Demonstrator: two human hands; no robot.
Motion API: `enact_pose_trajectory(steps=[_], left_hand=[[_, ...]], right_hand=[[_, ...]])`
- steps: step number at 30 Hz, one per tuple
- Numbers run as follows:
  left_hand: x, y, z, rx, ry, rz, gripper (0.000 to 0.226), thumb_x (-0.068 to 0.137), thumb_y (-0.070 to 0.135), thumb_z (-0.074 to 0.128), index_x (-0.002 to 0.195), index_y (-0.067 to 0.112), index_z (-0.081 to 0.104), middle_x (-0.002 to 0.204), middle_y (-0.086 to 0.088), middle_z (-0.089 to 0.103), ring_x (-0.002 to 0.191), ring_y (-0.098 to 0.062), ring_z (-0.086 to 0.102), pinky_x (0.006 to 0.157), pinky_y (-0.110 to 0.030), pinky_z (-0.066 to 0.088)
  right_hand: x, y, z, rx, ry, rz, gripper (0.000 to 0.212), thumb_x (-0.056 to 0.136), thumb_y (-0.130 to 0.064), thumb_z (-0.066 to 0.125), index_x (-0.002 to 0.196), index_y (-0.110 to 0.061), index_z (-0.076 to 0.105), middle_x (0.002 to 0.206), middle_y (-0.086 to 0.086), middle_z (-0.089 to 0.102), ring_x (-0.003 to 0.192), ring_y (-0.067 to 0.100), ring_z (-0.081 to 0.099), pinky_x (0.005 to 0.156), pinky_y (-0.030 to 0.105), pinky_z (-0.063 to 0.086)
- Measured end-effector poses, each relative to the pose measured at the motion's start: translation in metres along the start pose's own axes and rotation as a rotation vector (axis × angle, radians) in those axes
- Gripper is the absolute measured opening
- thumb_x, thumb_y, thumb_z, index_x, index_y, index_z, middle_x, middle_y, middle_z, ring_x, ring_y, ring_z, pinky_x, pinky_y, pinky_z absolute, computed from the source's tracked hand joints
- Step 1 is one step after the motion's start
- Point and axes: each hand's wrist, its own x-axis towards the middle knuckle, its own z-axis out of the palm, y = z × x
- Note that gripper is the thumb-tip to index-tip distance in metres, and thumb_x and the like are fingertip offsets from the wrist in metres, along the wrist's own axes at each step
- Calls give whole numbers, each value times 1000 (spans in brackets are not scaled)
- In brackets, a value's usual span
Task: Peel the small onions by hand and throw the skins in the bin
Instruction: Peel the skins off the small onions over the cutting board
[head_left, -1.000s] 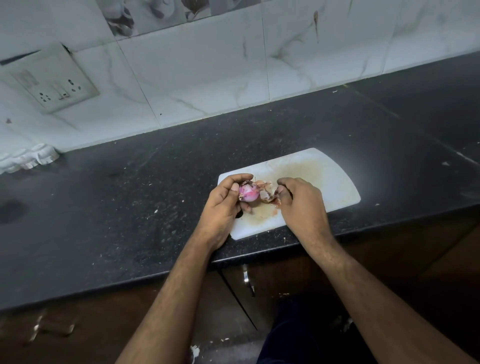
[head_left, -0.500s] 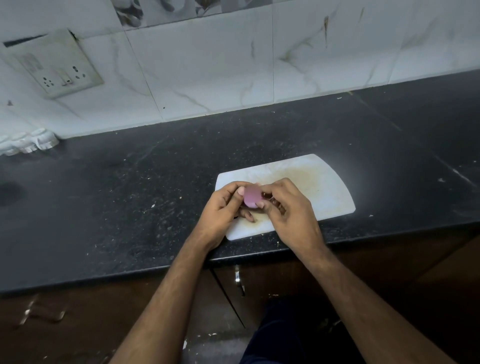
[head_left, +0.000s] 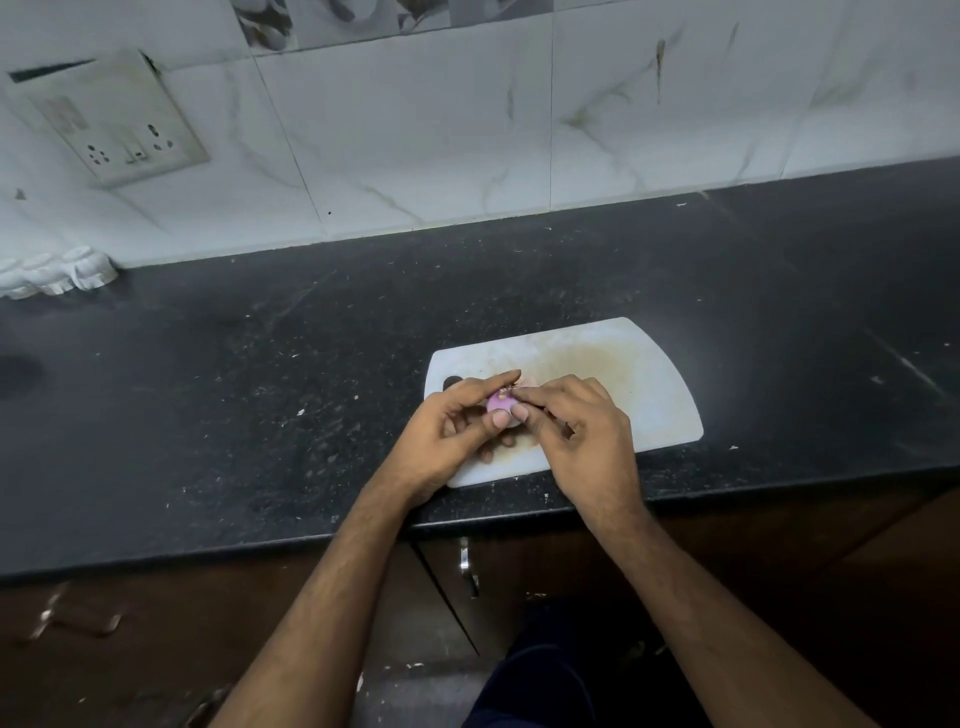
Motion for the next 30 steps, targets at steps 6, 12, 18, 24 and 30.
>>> enact_pose_trajectory(steps=[6, 12, 18, 24, 30], left_hand=[[-1, 1, -1, 80, -27, 6, 44, 102, 12, 63, 145, 11, 59, 108, 9, 68, 90, -23, 71, 75, -31, 61], [0, 0, -2, 93, -27, 16, 42, 102, 8, 63, 143, 12, 61, 117, 4, 66, 93, -18, 70, 81, -33, 61], [1, -2, -3, 122, -26, 27, 40, 103, 7, 61, 142, 7, 60, 126, -2, 67, 96, -14, 70, 79, -33, 62], [-1, -2, -2, 95, -50, 18, 34, 106, 8, 55, 140, 6, 60, 119, 1, 72, 102, -13, 69, 78, -33, 59], [-3, -1, -1, 72, -28, 0, 33, 105, 12, 57, 138, 6, 60, 118, 2, 71, 100, -13, 68, 70, -31, 58]], right_hand=[[-1, 0, -1, -41, 15, -37, 19, 89, -21, 77, 108, -22, 79, 94, -11, 71, 94, 12, 59, 79, 29, 54], [0, 3, 4, -70, -30, -20, 16, 93, -22, 72, 108, -19, 75, 98, -10, 66, 97, 12, 56, 76, 31, 55], [2, 5, 8, -164, -104, -38, 13, 99, -23, 61, 107, -16, 69, 101, -9, 61, 99, 10, 46, 74, 19, 42], [1, 5, 11, -312, -157, -67, 20, 102, -26, 50, 111, -14, 63, 105, -2, 57, 97, 13, 42, 76, 28, 45], [2, 3, 9, -299, -164, -47, 22, 102, -28, 43, 109, -15, 60, 104, -9, 50, 97, 7, 36, 75, 21, 40]])
